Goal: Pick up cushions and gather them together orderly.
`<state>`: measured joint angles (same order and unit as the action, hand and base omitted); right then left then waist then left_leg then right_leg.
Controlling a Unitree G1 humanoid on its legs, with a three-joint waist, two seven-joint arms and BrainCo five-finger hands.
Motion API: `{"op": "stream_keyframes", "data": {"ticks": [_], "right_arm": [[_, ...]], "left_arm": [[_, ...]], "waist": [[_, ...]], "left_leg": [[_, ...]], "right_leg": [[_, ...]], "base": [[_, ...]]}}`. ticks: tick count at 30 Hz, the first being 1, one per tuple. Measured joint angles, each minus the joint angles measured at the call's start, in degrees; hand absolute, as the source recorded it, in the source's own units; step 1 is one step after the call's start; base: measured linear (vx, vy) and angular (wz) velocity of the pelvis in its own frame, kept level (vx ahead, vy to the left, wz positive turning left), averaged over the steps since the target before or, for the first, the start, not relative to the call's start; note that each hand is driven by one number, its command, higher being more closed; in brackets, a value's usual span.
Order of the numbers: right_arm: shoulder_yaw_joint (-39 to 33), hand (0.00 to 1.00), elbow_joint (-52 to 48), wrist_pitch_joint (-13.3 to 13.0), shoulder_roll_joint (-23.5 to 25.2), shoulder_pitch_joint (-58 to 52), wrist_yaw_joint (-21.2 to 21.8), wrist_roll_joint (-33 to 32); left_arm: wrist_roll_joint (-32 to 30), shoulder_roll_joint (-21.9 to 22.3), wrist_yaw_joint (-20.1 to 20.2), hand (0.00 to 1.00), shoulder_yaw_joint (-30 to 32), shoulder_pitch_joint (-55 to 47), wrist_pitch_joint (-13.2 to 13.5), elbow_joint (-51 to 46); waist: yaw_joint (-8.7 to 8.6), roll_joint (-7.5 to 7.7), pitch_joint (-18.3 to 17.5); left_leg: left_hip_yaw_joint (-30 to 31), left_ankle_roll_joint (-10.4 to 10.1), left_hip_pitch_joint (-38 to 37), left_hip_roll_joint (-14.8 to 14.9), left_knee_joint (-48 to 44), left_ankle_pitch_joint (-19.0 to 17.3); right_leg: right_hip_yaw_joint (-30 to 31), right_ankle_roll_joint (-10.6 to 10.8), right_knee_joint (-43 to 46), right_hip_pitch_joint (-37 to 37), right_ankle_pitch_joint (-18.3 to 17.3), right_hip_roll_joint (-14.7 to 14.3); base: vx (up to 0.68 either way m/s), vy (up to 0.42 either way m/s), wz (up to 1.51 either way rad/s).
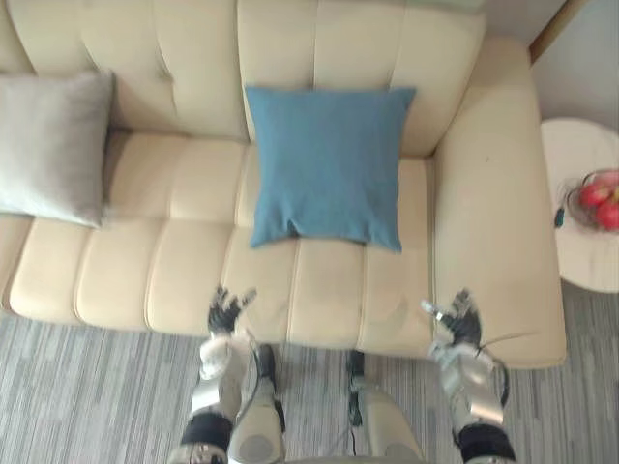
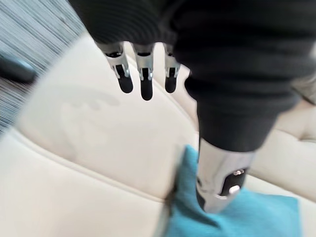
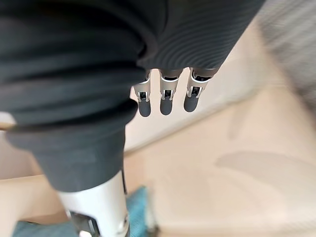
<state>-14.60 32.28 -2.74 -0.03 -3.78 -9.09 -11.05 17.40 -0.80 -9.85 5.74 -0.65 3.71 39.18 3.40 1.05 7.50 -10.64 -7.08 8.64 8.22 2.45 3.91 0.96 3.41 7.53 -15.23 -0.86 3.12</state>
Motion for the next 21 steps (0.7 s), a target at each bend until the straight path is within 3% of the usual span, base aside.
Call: {"op": "stream_keyframes", "data": {"ticks": [7,17,20,21], "right_arm": [[-3.3,0.00,14.5,0.9,1.8,-2.8,1.8,0.2],[-3.5,0.00,18.9,2.4,2.0,-1.7,1.9,4.4],[-2.4,0.00,19.1,2.7,2.2,-0.7,1.8,4.4],[-1.8,0.00,19.2,2.7,2.0,-0.4,1.8,4.4]], "left_arm": [[-13.1,1.4,1.7,0.00,5.7,-2.4,-2.8,14.1],[-17.4,1.6,2.5,0.00,6.8,-1.6,-3.6,17.8],[-17.7,1.4,2.4,0.00,6.9,-0.6,-3.7,17.8],[-17.8,1.7,2.4,0.00,6.9,-0.3,-3.7,17.6]], "waist": [[-0.02,-0.88,-5.8],[0.08,0.09,-6.7],[0.13,0.74,-5.3],[0.31,0.47,-5.7]], "left_leg": [[-0.9,0.0,-6.1,0.0,-0.2,-2.6],[-3.7,-0.7,-8.9,0.1,-1.3,-3.9],[-4.7,0.2,-8.3,0.6,-6.0,-6.4],[-5.1,1.2,-6.5,1.1,-7.2,-7.2]], "right_leg": [[-0.1,0.2,-3.6,7.0,-0.8,0.2],[2.9,0.7,-3.8,9.2,0.7,-0.2],[2.9,1.0,-1.5,8.9,1.2,-0.3],[2.9,2.3,-2.6,8.4,3.0,-0.5]], "base": [[0.04,0.010,-0.03],[0.04,0.006,-0.17],[-0.05,0.004,-0.24],[-0.11,0.004,-0.19]]}}
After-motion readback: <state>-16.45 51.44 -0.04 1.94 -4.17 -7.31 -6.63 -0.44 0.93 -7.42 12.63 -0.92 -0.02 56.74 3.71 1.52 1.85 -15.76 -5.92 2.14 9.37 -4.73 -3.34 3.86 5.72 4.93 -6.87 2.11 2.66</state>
